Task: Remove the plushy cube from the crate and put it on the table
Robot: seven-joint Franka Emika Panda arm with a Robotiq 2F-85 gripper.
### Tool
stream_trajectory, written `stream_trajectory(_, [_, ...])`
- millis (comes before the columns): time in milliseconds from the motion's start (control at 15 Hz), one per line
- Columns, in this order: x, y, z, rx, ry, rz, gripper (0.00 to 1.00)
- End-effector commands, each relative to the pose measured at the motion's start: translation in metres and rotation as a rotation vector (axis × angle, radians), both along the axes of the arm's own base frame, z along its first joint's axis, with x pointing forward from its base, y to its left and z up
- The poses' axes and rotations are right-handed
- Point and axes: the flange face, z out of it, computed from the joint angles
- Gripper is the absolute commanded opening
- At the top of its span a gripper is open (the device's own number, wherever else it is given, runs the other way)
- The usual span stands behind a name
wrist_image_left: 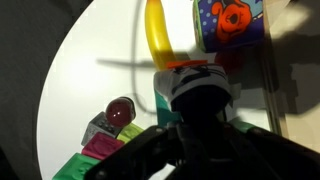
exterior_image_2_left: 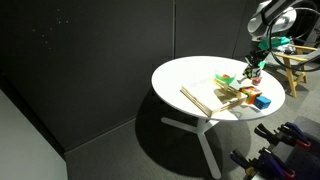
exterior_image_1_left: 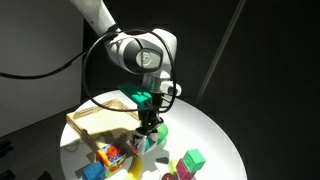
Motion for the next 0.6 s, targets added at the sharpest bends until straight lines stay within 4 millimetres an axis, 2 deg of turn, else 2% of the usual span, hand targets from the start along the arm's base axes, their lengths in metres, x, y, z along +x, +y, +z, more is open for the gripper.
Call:
stream_trajectory(0, [-0.003, -0.013, -0.003, 0.004, -0.027, -0.046, 0.06])
stream_trajectory(533, [-0.002, -0.031, -0.026, 0.013, -0.045, -0.116, 0.06])
